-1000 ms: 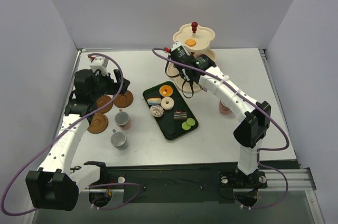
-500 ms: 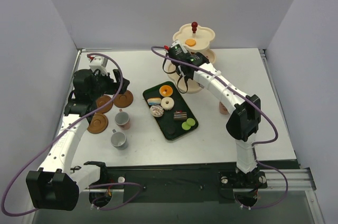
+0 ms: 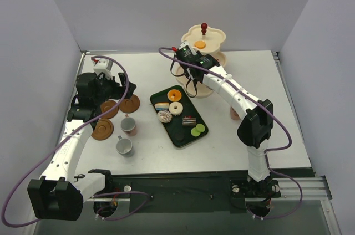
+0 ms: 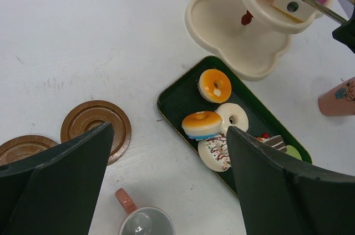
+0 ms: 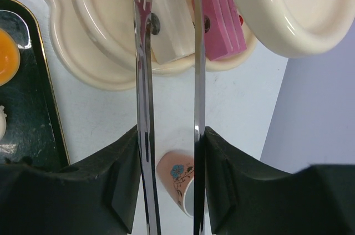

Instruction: Serve the afternoon tea

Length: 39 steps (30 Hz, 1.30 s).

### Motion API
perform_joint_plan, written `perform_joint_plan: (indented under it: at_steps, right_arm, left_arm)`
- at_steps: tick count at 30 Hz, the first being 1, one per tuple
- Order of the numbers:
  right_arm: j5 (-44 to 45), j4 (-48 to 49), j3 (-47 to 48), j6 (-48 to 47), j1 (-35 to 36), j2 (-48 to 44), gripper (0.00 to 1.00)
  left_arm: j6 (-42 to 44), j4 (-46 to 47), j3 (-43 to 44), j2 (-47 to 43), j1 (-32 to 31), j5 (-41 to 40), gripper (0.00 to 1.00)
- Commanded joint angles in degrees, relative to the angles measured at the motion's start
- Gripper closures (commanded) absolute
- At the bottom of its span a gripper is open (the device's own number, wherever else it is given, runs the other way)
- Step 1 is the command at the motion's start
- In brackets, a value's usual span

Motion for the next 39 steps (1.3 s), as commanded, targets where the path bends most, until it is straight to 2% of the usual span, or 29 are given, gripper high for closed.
perform_joint_plan:
  at_steps: [1,17,25,31,39]
  right_arm:
    - [1.41,0.20,2.33,0.10,-0.25,-0.81,0.60]
    - [-4.74,0.55,-2.32,5.02,2.03,-8.80,0.62]
    - [-4.48,1.17,-9.97,6.69,8.44,-16.18,0.62]
    - [-6.06,1.25,-19.89,11.96,11.97,-23.38,0.63]
    - [-17.55,0.81,-41.23,23.29,12.32,-35.96,0.62]
  left_arm:
    - [0.18,3.43,0.86,0.01,0.43,1.80,0.06]
    - [-0.17,3.61,0.77,0.01,0.69,1.98,0.06]
    - [-0.25,3.70,0.69,0.10,0.69,1.98,0.06]
    - [-0.52,3.52,0.69,0.45,0.60,2.15,0.06]
    - [-0.52,3.43,0.69,0.89,-0.80,1.89,0.06]
